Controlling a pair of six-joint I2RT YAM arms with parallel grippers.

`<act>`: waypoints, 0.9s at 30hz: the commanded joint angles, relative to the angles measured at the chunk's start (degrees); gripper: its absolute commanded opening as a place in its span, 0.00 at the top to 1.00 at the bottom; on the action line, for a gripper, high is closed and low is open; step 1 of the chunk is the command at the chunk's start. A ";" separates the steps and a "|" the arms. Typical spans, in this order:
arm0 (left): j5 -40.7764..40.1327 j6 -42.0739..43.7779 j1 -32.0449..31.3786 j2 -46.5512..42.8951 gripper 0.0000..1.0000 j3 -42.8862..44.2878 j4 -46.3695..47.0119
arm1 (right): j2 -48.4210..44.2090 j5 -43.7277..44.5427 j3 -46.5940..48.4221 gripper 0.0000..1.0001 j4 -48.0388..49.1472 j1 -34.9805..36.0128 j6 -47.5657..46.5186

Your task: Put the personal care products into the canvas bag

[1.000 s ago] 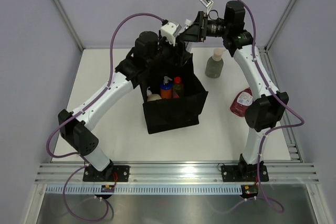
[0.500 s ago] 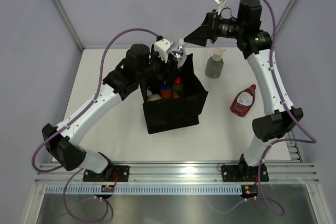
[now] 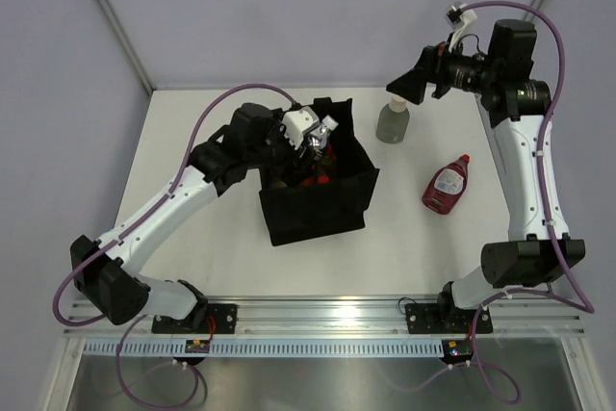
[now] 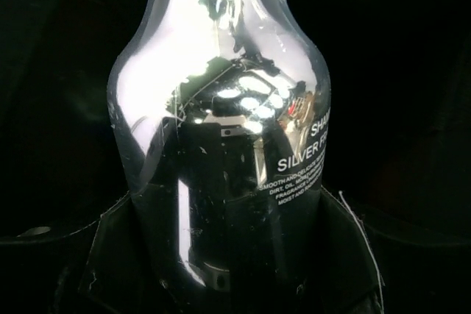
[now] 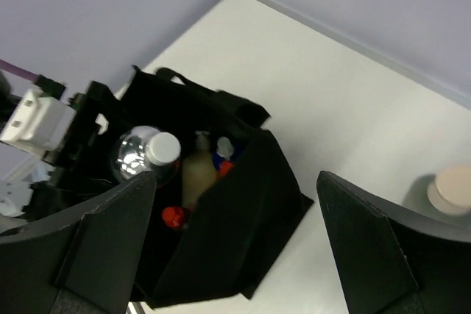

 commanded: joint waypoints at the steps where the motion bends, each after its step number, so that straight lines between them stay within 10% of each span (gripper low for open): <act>1: 1.53 4.04 0.08 -0.17 0.76 3.55 3.89 | -4.84 6.73 -7.95 0.01 -5.16 -3.06 -9.75; 2: 1.18 4.48 0.17 -0.09 0.55 3.47 3.54 | -7.11 7.61 -10.08 0.00 -4.72 -4.03 -11.50; 5: 0.65 5.97 0.17 0.35 0.36 3.03 3.10 | -11.08 8.59 -17.29 0.01 -3.58 -6.49 -12.40; 27: 6.01 8.36 0.26 10.29 0.01 6.19 2.04 | -17.42 11.75 -30.31 0.00 -10.17 -13.01 -18.64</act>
